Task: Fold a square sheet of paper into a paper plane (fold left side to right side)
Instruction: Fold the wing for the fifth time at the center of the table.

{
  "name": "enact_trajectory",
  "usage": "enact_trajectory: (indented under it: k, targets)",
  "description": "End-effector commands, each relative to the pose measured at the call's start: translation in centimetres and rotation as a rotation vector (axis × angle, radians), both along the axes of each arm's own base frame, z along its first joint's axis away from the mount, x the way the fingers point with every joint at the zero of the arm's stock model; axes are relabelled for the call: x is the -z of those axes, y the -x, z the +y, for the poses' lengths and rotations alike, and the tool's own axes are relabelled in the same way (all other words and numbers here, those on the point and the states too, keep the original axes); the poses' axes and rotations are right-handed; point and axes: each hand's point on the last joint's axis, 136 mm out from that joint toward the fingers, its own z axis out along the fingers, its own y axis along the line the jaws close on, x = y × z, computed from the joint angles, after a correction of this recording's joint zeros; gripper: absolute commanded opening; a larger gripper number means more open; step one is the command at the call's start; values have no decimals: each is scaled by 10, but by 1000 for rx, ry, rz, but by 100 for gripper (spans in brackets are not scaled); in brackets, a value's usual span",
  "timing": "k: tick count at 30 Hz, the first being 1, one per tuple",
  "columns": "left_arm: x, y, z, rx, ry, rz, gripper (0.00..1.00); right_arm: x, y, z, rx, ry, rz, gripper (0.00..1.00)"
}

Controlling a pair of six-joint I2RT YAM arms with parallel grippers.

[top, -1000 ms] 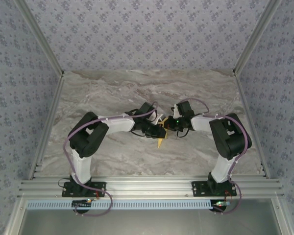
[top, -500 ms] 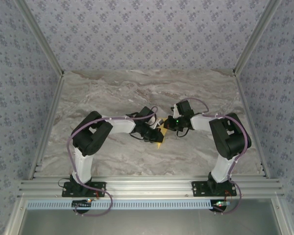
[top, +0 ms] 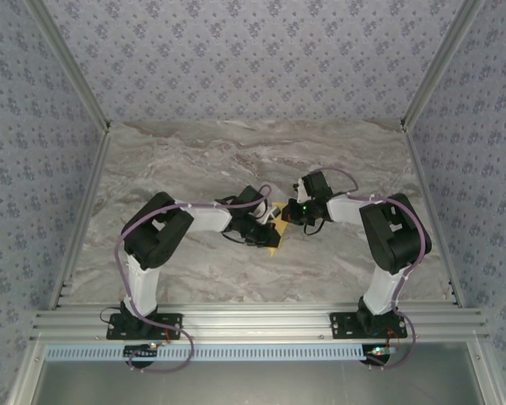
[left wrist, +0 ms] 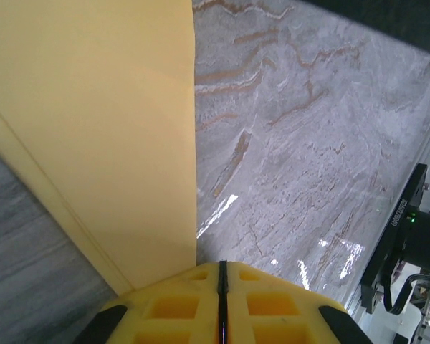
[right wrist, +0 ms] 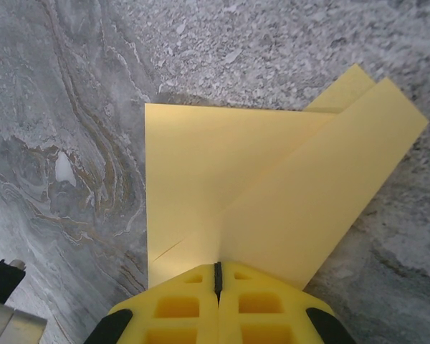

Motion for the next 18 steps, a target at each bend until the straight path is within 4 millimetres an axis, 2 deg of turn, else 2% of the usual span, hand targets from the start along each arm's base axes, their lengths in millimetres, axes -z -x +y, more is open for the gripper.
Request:
enact_trajectory:
  k: [1, 12, 18]
  targets:
    - [14, 30, 22, 37, -85, 83, 9, 38, 15, -32, 53, 155, 110, 0]
    - [13, 60, 34, 105, -96, 107, 9, 43, 16, -35, 58, 159, 133, 0]
    - [12, 65, 41, 90, -98, 107, 9, 43, 17, -35, 59, 158, 138, 0]
